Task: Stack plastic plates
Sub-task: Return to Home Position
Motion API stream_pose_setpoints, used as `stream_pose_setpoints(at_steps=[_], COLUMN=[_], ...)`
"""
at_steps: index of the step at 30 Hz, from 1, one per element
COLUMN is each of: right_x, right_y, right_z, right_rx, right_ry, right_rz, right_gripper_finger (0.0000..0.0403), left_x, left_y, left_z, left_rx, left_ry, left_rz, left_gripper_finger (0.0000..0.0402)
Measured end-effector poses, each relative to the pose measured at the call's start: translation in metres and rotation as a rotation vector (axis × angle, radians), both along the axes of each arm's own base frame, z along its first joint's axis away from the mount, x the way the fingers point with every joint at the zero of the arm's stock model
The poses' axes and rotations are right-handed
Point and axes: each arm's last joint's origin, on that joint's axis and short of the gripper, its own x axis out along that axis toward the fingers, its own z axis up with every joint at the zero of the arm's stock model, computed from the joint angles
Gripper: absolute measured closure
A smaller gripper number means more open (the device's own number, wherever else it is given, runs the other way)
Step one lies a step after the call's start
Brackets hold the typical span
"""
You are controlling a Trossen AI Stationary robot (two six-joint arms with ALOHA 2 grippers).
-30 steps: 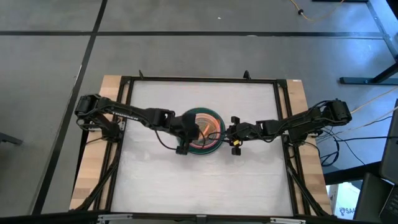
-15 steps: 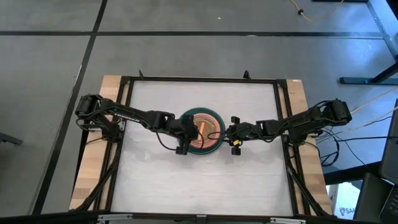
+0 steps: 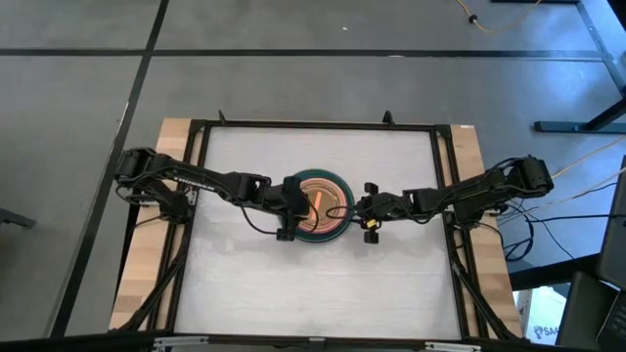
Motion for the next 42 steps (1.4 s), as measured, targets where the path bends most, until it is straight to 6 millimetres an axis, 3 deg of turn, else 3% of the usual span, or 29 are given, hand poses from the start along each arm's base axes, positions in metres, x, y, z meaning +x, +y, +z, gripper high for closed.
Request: stream_pose_setpoints(at_steps=[10, 15, 23, 29, 37, 42], right_x=[-0.022, -0.038, -0.072, -0.096, -0.131, -0.146], right_y=[-0.002, -0.004, -0.008, -0.011, -0.015, -0.016], right_z=[0.031, 0.051, 0.065, 0.063, 0.043, 0.038], right_rx=[0.021, 0.008, -0.005, -0.016, 0.022, 0.059], right_ry=[-0.035, -0.123, -0.279, -0.370, -0.515, -0.622], right_rz=[-0.014, 0.003, 0.005, -0.022, -0.049, -0.063], right_gripper_finger=[0.0258, 0.0258, 0.0258, 0.0258, 0.0258, 0.0288], left_x=[-0.015, -0.038, -0.082, -0.118, -0.163, -0.183], left_y=[-0.021, -0.021, -0.012, 0.002, 0.023, 0.025], left_z=[-0.001, -0.008, 0.005, -0.001, -0.034, -0.049], left_rx=[-0.042, -0.077, -0.091, -0.080, -0.149, -0.185], left_ry=[-0.039, -0.115, -0.333, -0.491, -0.703, -0.770], left_rz=[-0.102, -0.075, -0.023, 0.049, 0.137, 0.158], left_gripper_finger=[0.0285, 0.0297, 0.0304, 0.0303, 0.0319, 0.0349])
